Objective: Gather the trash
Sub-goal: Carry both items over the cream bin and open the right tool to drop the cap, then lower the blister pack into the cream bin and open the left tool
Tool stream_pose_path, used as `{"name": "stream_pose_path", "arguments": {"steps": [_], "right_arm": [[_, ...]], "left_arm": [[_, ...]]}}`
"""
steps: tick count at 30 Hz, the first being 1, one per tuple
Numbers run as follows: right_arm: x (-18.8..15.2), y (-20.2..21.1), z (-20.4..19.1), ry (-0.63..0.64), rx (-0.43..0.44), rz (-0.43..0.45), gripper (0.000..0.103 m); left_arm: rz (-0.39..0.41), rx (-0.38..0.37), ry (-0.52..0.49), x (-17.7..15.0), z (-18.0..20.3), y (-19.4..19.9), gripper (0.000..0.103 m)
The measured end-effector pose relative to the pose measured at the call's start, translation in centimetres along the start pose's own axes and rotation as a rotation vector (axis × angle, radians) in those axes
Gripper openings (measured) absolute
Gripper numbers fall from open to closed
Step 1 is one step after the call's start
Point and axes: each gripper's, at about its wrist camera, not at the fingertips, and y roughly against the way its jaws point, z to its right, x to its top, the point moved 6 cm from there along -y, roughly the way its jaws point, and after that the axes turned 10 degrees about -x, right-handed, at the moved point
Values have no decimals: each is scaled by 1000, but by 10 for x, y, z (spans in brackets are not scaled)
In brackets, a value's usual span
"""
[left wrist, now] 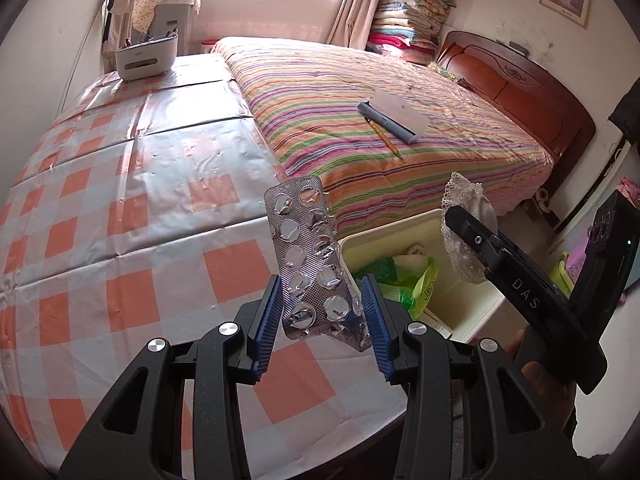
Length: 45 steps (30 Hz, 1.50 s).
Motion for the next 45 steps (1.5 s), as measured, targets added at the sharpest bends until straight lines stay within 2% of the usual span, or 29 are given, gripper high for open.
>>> {"name": "stream_pose_path", "arguments": {"steps": [9,11,12,17,30,43,45], "right_arm": [[1,6,19,-61,-10,3,52],[3,7,24,-81,-12,7,55],[4,7,27,-92,-12,9,61],[8,12,41,-157,-6,35,66],[23,45,91,-408,-4,211,69],[25,57,104,-470,0,274,70],[24,57,105,-472,2,274,70]], "left_arm": [[-30,2,-40,-2,22,-11,40],[-36,0,-46,-2,27,-14,40],[-40,-1,-49,-2,29,-16,40],[-54,-7,-70,-1,41,-25,40],[-123,-53,-113,-1,72,-59,41],[-216,-89,-131,0,98,-102,42],[-230,-88,-142,-2,101,-108,46]]}}
